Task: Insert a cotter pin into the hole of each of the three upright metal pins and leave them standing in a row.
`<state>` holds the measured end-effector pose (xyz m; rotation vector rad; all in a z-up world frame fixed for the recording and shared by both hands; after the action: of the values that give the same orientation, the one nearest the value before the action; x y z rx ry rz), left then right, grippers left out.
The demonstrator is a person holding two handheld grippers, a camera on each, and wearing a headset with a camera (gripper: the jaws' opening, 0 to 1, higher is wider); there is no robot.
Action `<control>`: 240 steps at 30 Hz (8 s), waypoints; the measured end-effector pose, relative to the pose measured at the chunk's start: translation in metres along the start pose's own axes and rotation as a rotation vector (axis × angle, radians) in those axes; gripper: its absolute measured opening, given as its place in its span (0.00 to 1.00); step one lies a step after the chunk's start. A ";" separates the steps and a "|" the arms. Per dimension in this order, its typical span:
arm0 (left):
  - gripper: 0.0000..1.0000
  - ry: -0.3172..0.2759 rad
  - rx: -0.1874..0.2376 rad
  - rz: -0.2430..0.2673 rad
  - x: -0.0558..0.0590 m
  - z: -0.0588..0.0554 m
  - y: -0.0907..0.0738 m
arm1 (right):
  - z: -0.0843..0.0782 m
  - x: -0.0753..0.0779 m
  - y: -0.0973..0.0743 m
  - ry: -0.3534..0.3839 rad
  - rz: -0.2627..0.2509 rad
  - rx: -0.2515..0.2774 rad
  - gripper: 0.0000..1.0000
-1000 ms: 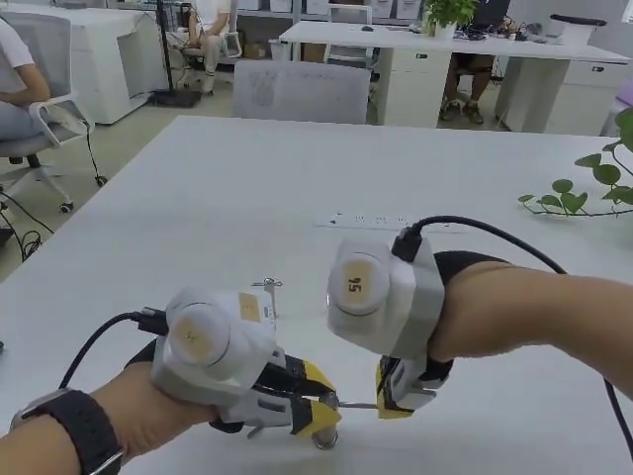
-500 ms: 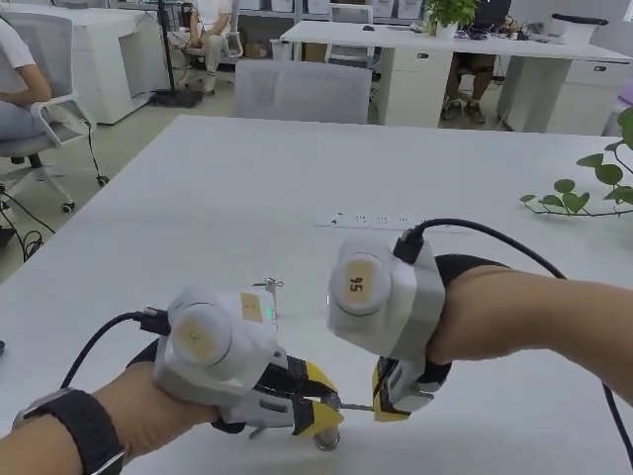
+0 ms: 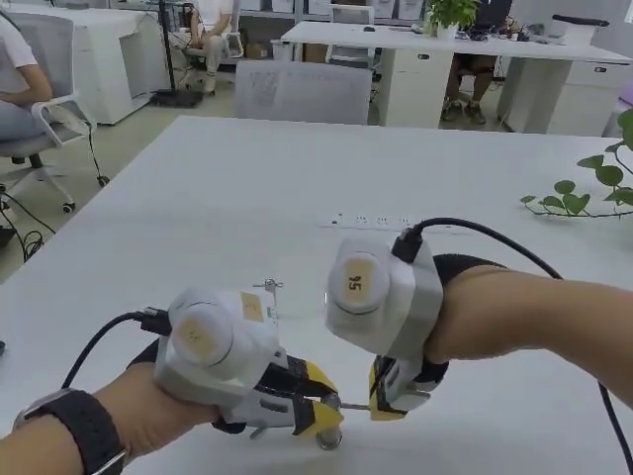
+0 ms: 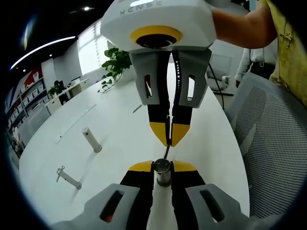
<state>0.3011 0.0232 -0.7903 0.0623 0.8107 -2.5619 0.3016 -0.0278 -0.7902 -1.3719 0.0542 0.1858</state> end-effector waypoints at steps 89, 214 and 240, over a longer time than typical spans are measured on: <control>0.24 -0.083 0.004 -0.019 -0.002 0.006 0.004 | 0.004 0.010 -0.007 -0.055 -0.018 0.164 0.14; 0.35 -0.278 0.077 0.125 -0.012 -0.006 -0.038 | 0.024 0.054 -0.005 0.011 -0.078 0.668 0.12; 0.34 -0.289 0.076 0.120 -0.011 -0.007 -0.036 | 0.038 0.116 -0.047 0.003 -0.146 0.725 0.12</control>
<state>0.2950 0.0575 -0.7748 -0.2239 0.5819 -2.4131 0.4208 0.0122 -0.7543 -0.6496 0.0198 0.0311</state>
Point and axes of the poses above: the centre of the closed fingertips' face, and the gripper's own axes: y roughly forward along the fingers, x roughly to its right, z roughly out of its top, the point moved 3 cm from there along -y, roughly backward along the fingers, and after that the axes turned 10 degrees about z, right-handed, at the moved point
